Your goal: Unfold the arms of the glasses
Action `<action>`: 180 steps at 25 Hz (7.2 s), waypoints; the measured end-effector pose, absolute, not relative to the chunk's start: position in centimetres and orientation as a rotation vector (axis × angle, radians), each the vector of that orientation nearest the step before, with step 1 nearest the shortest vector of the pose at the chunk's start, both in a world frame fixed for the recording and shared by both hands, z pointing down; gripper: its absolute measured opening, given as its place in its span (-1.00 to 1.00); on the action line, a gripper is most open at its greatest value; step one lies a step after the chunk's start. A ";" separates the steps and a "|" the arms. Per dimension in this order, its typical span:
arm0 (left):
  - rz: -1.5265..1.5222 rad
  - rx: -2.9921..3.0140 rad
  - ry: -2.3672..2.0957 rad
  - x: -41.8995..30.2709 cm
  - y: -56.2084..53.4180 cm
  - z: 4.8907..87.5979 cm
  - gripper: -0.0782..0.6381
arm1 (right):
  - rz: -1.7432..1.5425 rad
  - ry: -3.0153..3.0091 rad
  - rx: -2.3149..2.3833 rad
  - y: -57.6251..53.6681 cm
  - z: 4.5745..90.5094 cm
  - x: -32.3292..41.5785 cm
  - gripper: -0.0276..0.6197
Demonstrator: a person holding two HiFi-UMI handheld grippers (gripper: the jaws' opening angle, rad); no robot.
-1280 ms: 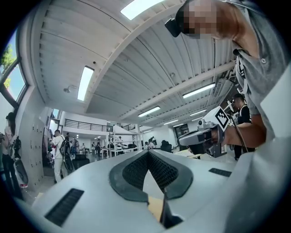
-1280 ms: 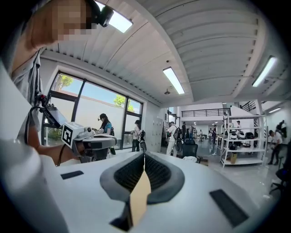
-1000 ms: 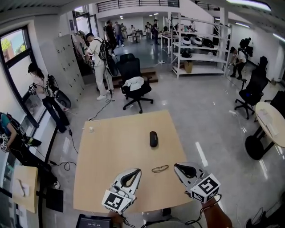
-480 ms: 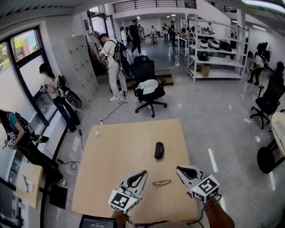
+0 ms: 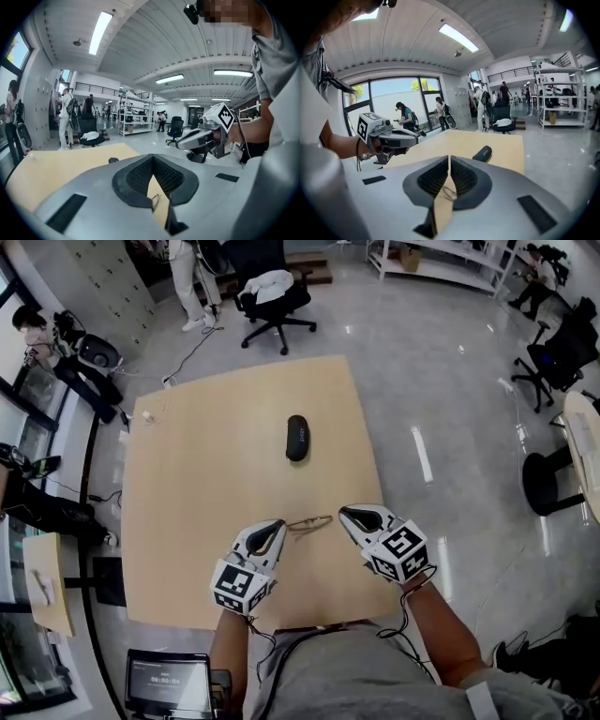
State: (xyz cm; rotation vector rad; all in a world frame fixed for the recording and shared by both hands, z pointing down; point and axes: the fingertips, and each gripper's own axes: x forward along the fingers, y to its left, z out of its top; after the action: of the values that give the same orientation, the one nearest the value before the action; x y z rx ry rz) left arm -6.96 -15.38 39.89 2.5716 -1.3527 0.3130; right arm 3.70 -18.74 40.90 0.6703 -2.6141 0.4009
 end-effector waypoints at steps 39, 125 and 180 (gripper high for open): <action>0.498 2.174 -1.031 -10.7 -17.6 67.7 -0.76 | 0.502 -2.088 0.432 -20.2 67.2 -2.3 -0.72; 0.388 1.999 -0.879 -10.9 -12.3 71.1 -0.76 | 0.565 -1.957 0.095 -9.4 71.6 -5.3 -0.47; 1.678 2.546 -0.059 -8.4 -10.0 72.5 -0.76 | 0.071 -1.691 -0.331 -7.2 71.7 -0.9 -0.26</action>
State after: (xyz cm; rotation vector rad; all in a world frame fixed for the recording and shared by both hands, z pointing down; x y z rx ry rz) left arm -8.40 -9.98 72.46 2.5462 -0.0592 1.6776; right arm -0.87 -7.17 71.74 -0.3313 -1.6912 0.0709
